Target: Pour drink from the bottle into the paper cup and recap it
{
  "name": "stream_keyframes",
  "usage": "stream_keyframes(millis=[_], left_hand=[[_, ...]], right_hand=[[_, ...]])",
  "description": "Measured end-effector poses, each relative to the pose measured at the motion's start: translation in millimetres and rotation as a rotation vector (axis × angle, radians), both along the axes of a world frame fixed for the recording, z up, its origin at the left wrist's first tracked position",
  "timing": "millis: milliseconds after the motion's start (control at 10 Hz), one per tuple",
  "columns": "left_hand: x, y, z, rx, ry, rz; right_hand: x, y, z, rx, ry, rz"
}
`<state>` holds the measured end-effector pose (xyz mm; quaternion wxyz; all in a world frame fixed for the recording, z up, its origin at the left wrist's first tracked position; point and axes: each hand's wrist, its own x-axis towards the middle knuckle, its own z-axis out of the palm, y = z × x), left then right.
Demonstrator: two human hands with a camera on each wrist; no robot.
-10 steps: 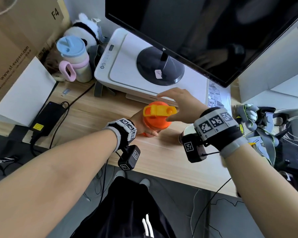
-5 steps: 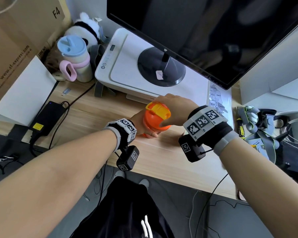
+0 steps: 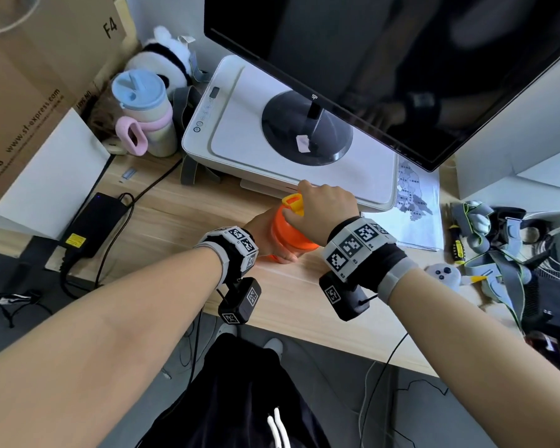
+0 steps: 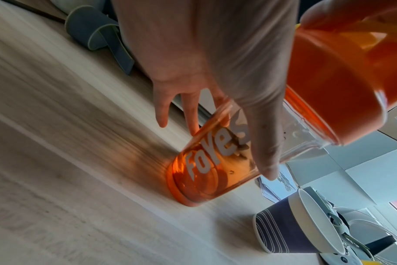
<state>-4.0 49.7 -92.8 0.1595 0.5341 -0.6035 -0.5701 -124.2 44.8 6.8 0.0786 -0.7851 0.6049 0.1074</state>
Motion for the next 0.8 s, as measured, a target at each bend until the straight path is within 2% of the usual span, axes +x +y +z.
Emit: stream_keyframes(millis=[200, 300, 400, 500, 600, 700, 800], left_hand=[[-1.0, -0.6, -3.5, 0.041, -0.007, -0.029], [-3.0, -1.0, -1.0, 0.092, 0.024, -0.037], [-6.3, -2.4, -0.6, 0.047, 0.051, -0.023], [-10.1, -2.0, -1.8, 0.096, 0.1, -0.01], [-5.8, -2.2, -6.2, 0.06, 0.009, -0.055], [3.1, -12.3, 8.6, 0.043, -0.169, -0.176], [12.2, -21.2, 30.6, 0.114, -0.419, -0.254]], right_hand=[[-4.3, 2.0, -4.7, -0.017, -0.039, -0.029], [-10.0, 0.2, -1.6, 0.008, -0.04, -0.054], [-16.1, -2.5, 3.1, 0.06, -0.053, -0.088], [-26.4, -5.3, 6.6, 0.117, -0.131, -0.171], [-39.4, -7.4, 9.7, 0.17, -0.199, -0.262], [-53.2, -11.0, 10.8, 0.192, -0.228, -0.311], [-59.5, -10.9, 17.0, 0.177, -0.27, -0.343]])
